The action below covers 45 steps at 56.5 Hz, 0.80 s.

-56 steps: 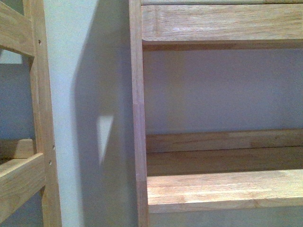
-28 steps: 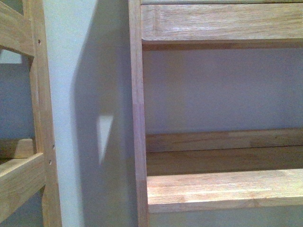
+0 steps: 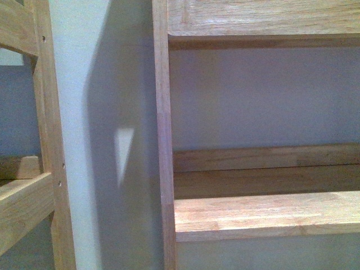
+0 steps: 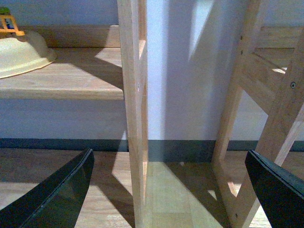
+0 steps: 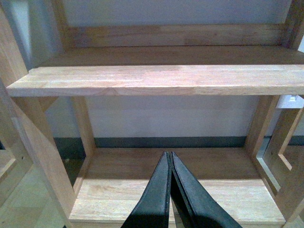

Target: Put away toys

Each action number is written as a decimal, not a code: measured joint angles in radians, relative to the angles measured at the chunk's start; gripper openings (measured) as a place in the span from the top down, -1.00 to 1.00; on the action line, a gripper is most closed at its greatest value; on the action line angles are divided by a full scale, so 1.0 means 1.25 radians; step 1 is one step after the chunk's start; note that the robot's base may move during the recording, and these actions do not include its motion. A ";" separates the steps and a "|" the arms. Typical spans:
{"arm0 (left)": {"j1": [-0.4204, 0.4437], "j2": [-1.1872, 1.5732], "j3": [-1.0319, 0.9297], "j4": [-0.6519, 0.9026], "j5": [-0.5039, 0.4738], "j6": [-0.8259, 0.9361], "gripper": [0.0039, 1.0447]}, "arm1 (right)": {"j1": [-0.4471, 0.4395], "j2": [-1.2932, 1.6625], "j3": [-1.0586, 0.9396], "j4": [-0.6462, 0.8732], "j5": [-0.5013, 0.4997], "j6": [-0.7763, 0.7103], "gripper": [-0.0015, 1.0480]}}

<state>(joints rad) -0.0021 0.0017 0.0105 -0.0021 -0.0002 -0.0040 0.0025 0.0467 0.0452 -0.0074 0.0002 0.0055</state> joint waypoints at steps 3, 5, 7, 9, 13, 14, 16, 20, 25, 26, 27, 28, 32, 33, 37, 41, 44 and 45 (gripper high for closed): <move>0.000 0.000 0.000 0.000 0.000 0.000 -0.88 | 0.000 -0.017 -0.015 0.003 0.000 0.000 0.93; 0.000 0.000 0.000 0.000 0.000 0.000 -0.88 | 0.000 -0.026 -0.025 0.003 -0.001 0.000 0.93; 0.000 0.000 0.000 0.000 -0.001 0.000 -0.88 | 0.000 -0.027 -0.025 0.002 0.000 0.000 0.93; 0.000 0.000 0.000 0.000 0.000 0.000 -0.88 | 0.000 -0.028 -0.025 0.004 0.000 0.000 0.93; 0.000 0.000 0.000 0.000 0.000 0.000 -0.88 | 0.000 -0.030 -0.025 0.004 0.000 0.000 0.93; 0.000 0.000 0.000 0.000 0.000 0.000 -0.88 | 0.000 -0.030 -0.025 0.004 -0.001 0.000 0.93; 0.000 0.000 0.000 0.000 0.000 0.000 -0.88 | 0.000 -0.030 -0.025 0.004 -0.001 0.000 0.93; 0.000 0.000 0.000 0.000 0.000 0.000 -0.88 | 0.000 -0.031 -0.025 0.004 -0.001 0.000 0.93; 0.000 0.000 0.000 0.000 0.000 0.000 -0.88 | 0.000 -0.031 -0.025 0.004 -0.001 -0.002 0.74; 0.000 0.000 0.000 0.000 0.000 0.000 -0.88 | 0.000 -0.031 -0.025 0.004 -0.001 -0.002 0.71; 0.000 0.000 0.000 0.000 0.000 0.000 -0.88 | 0.000 -0.031 -0.025 0.004 -0.001 -0.002 0.64; 0.000 0.000 0.000 0.000 0.000 0.000 -0.88 | 0.000 -0.031 -0.025 0.004 -0.001 -0.002 0.61; 0.000 0.000 0.000 0.000 0.000 0.000 -0.88 | 0.000 -0.031 -0.025 0.004 0.000 -0.002 0.38; 0.000 0.000 0.000 0.000 0.000 0.000 -0.88 | 0.000 -0.031 -0.025 0.004 -0.001 -0.002 0.35; 0.000 0.000 0.000 0.000 0.000 0.000 -0.88 | 0.000 -0.031 -0.025 0.004 -0.001 -0.002 0.15; 0.000 0.000 0.000 0.000 0.000 0.000 -0.88 | 0.000 -0.031 -0.025 0.004 -0.001 -0.002 -0.05; 0.000 0.000 0.000 0.000 0.000 0.000 -0.88 | 0.000 -0.031 -0.025 0.004 -0.001 -0.002 -0.21; 0.000 0.000 0.000 0.000 0.000 0.000 -0.88 | 0.000 -0.031 -0.025 0.004 -0.001 -0.002 -0.27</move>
<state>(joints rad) -0.0021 0.0017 0.0105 -0.0021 -0.0002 -0.0040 0.0021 0.0082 0.0143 -0.0025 -0.0006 0.0032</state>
